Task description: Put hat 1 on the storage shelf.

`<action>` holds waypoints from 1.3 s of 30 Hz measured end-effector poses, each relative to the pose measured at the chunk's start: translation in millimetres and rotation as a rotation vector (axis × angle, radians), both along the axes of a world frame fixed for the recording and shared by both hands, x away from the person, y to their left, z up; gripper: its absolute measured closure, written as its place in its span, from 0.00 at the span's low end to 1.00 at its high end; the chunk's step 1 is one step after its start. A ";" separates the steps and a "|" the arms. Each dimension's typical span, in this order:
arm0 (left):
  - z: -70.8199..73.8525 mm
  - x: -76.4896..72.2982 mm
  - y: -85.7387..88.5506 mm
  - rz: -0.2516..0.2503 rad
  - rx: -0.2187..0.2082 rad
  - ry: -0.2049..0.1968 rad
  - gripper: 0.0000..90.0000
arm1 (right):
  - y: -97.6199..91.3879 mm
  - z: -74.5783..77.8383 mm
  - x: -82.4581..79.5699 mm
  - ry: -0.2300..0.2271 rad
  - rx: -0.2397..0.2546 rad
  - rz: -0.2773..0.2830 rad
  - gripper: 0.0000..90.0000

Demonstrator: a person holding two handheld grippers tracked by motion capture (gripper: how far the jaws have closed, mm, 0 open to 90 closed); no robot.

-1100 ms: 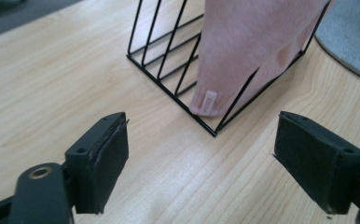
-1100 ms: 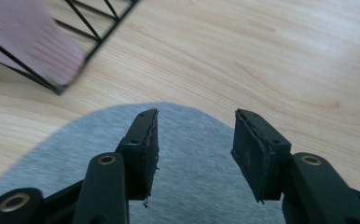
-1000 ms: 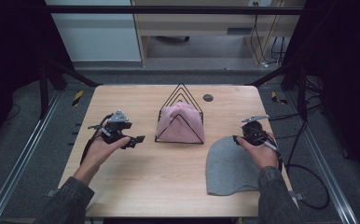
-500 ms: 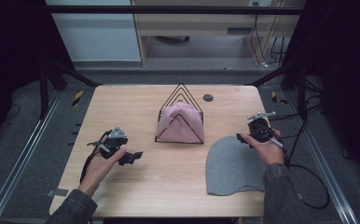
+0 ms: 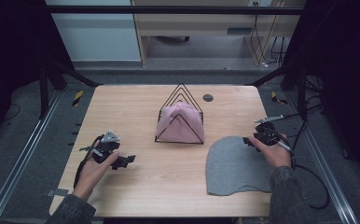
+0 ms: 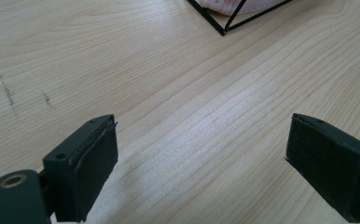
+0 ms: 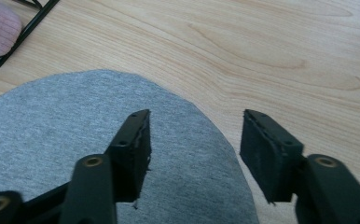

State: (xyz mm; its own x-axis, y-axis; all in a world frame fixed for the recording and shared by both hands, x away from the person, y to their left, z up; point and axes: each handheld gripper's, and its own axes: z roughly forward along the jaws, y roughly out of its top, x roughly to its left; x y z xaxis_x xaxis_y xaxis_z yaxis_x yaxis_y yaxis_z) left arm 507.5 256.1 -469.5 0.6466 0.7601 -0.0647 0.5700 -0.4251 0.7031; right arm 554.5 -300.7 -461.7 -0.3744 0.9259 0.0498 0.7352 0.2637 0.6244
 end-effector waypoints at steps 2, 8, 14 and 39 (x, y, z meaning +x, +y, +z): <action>-0.1 0.0 -0.8 -0.005 -0.002 0.004 0.09 | 0.3 -1.2 -0.4 0.004 -0.005 -0.002 0.42; -1.3 0.9 -1.6 -0.009 0.013 0.013 0.09 | 3.7 -5.8 1.7 0.031 -0.020 0.008 0.43; -2.0 0.9 -2.4 -0.015 0.015 0.013 0.09 | 9.5 -13.9 4.7 0.059 -0.044 0.011 0.43; -3.3 2.2 -2.9 -0.023 0.005 0.027 0.10 | 16.1 -4.4 -17.2 0.001 -0.006 0.117 0.96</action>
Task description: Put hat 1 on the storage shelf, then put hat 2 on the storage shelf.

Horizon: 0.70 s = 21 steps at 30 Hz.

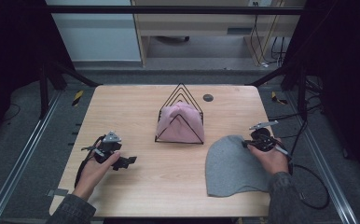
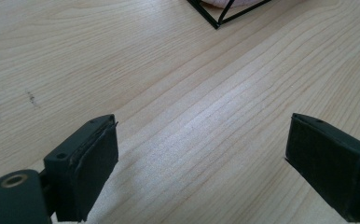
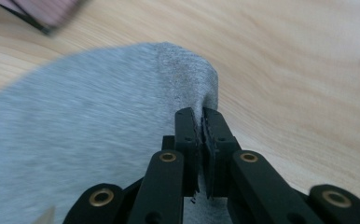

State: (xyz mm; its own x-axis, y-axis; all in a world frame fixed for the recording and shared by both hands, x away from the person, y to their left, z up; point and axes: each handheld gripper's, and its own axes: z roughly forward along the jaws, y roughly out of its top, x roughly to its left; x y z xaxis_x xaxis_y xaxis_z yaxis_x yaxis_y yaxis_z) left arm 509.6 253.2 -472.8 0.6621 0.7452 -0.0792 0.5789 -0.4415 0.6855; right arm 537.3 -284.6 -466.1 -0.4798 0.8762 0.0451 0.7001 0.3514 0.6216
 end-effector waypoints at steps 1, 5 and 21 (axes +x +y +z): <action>-0.1 -0.1 -0.3 0.001 -0.004 0.002 0.10 | 4.0 12.7 -10.5 -0.045 0.019 0.031 0.96; -0.4 -0.3 0.0 -0.004 -0.018 0.011 0.10 | 12.2 30.3 -27.2 -0.115 0.043 0.074 0.96; 0.6 -1.3 -2.3 -0.042 -0.070 0.022 0.10 | 54.5 95.8 -87.2 -0.312 0.124 0.247 0.96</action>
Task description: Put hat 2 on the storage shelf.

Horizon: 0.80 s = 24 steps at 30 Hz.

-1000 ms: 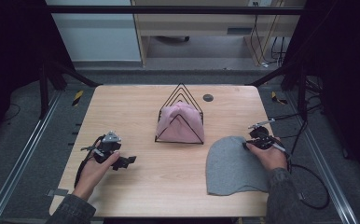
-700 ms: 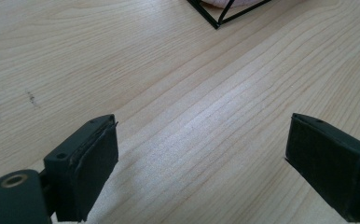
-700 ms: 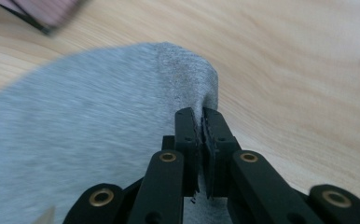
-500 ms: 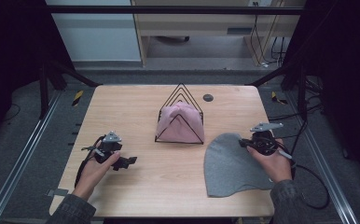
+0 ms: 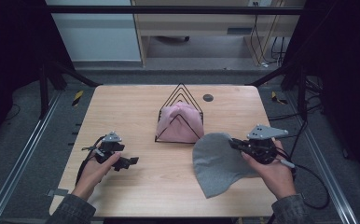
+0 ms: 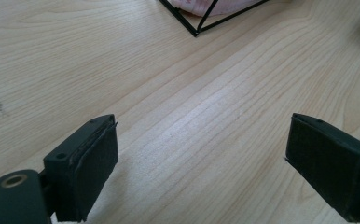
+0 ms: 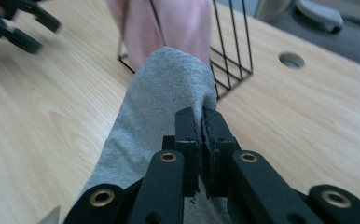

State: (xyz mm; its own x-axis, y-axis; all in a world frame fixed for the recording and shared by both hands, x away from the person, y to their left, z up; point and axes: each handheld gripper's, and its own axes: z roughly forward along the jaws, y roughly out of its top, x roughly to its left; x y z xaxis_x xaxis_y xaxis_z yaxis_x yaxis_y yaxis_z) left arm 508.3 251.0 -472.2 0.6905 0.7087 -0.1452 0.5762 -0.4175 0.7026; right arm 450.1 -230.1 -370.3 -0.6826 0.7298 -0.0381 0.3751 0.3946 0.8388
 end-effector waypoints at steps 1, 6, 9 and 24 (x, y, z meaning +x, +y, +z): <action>0.5 -0.6 -0.7 -0.005 -0.009 -0.002 0.10 | 3.4 3.9 -1.9 -0.010 0.004 0.013 0.96; 2.2 -2.0 -3.0 -0.048 -0.068 0.015 0.10 | 24.0 24.3 -10.0 -0.060 0.028 0.074 0.96; 3.3 -3.0 -5.2 -0.077 -0.094 0.014 0.10 | 39.2 34.9 -13.7 -0.086 0.035 0.115 0.96; 8.7 -7.3 -11.4 -0.158 -0.124 -0.005 0.10 | 89.1 64.7 -4.8 -0.127 0.034 0.222 0.96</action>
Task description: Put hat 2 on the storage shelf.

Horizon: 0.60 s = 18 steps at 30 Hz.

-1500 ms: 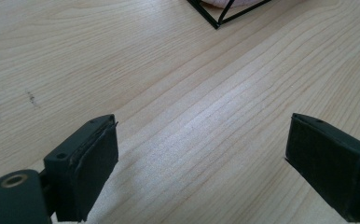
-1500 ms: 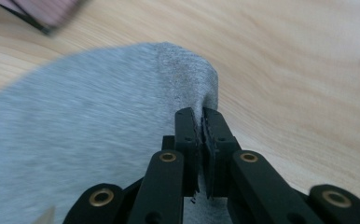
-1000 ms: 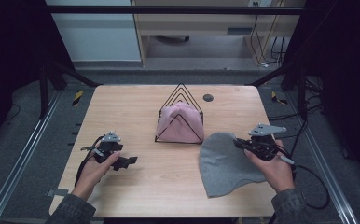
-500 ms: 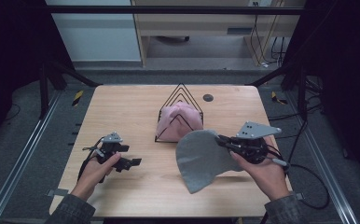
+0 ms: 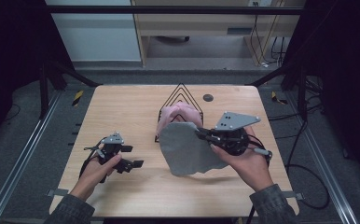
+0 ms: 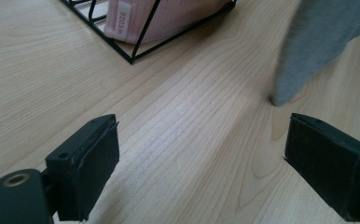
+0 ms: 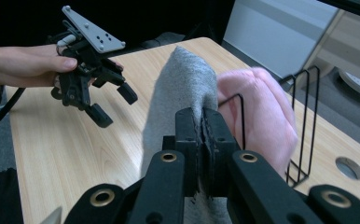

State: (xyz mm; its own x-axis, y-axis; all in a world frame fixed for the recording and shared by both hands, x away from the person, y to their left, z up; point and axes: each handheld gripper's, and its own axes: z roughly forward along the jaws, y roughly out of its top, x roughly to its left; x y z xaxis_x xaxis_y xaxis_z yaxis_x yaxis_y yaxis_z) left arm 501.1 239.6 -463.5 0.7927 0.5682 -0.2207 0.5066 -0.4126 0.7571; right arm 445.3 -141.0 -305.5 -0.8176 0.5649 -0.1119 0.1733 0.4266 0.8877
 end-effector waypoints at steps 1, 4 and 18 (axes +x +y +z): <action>0.4 -0.4 -0.8 -0.005 -0.003 -0.003 0.10 | 3.3 1.3 1.1 -0.001 -0.005 0.005 0.96; 1.2 -1.5 -2.5 -0.017 -0.003 -0.010 0.11 | 11.9 5.2 3.8 -0.007 -0.019 0.023 0.96; 7.8 -2.8 -2.5 -0.037 -0.035 -0.023 0.10 | 31.5 21.7 3.6 -0.031 -0.032 0.065 0.96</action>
